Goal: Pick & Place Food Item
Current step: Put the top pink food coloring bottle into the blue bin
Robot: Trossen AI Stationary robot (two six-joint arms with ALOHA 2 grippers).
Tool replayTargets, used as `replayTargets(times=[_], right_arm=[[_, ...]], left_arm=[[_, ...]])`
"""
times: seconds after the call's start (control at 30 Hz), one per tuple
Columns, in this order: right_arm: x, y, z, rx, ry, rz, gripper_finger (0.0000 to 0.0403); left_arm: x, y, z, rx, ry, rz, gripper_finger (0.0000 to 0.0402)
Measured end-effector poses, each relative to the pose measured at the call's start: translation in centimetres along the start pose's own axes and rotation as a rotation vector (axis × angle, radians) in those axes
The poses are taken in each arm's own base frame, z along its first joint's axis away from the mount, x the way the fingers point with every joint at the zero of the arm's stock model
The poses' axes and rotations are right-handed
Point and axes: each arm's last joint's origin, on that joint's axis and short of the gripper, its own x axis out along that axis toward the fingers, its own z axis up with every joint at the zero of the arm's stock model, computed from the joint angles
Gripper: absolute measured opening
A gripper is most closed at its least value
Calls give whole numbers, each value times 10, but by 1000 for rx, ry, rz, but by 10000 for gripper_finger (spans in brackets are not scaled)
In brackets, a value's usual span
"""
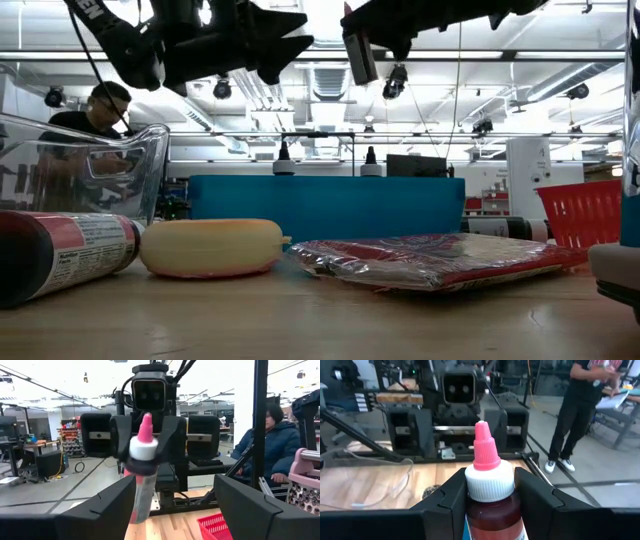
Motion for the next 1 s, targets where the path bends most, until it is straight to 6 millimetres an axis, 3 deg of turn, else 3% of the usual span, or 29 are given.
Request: replayTargets(times=[0.33, 0.73, 1.0], right_arm=[[6, 1, 5, 17, -110, 57, 130], [12, 2, 1, 26, -104, 73, 130], [12, 2, 1, 29, -106, 74, 130]], left_arm=[[5, 4, -11, 4, 18, 24, 273], [41, 21, -23, -34, 28, -14, 273], [54, 28, -28, -47, 26, -26, 273]])
